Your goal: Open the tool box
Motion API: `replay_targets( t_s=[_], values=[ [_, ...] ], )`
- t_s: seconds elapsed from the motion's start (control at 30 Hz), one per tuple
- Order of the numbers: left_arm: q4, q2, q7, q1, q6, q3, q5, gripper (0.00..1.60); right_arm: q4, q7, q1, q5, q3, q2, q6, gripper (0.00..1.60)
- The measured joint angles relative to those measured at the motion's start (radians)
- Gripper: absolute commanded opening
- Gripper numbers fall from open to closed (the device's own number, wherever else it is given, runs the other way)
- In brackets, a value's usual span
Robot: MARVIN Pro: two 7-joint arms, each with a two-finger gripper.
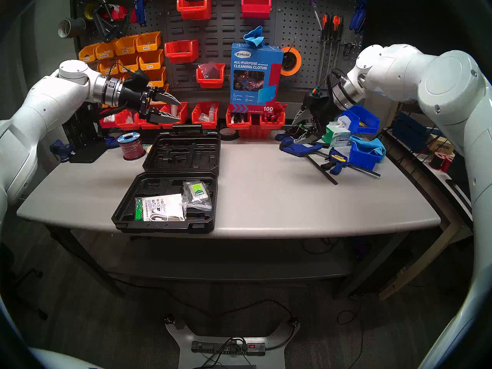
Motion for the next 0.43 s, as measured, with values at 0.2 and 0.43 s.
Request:
replay_targets(
  t_s=[0.2, 0.43],
  values=[
    [-0.094, 0.05, 0.005, 0.026, 0.021, -0.011, -0.012, 1.6, 0.0, 0.0, 0.0, 0.0, 0.0, 0.0, 0.0, 1.6],
    [-0.221, 0.117, 0.056, 0.058, 0.054, -0.025, -0.024, 1.6, 0.001, 0.001, 0.0, 0.0, 0.0, 0.0, 0.0, 1.6]
  ],
)
